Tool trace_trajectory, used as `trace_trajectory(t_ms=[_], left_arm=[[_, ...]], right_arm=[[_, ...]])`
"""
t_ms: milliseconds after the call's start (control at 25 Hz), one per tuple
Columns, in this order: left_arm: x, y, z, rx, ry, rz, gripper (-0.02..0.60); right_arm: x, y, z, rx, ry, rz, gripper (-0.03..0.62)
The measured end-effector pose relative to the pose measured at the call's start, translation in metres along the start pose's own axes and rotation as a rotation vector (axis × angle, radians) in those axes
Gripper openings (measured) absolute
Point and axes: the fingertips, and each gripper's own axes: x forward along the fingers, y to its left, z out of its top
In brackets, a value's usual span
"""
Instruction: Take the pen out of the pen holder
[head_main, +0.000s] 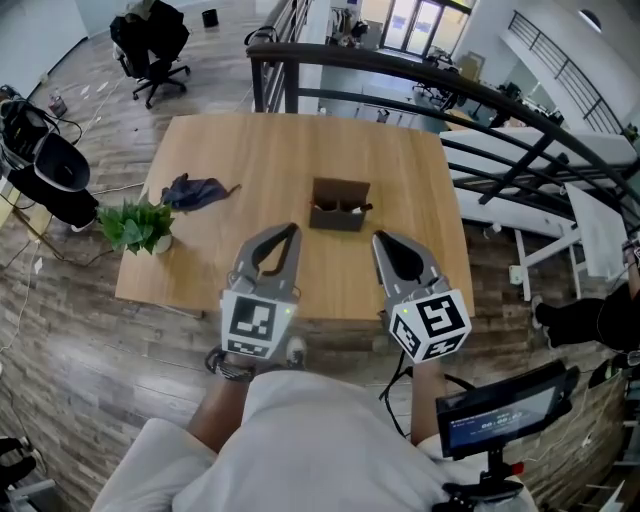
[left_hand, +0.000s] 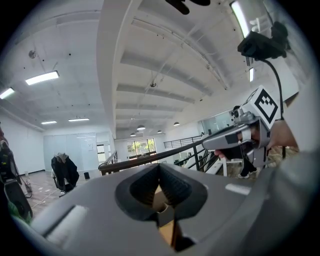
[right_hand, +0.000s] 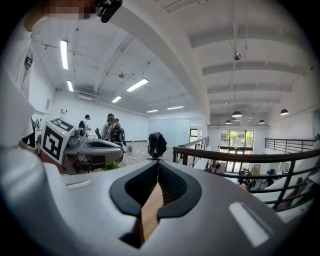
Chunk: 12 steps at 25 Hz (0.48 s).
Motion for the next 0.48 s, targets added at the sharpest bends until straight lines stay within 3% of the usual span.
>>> trace_trajectory(t_ms=[480], left_arm=[[0.020,0.024,-0.028,-0.026,0.039,-0.035,-0.002]], right_arm=[[0.052,0.002,-0.013,-0.033,0.060,0.017,0.043]])
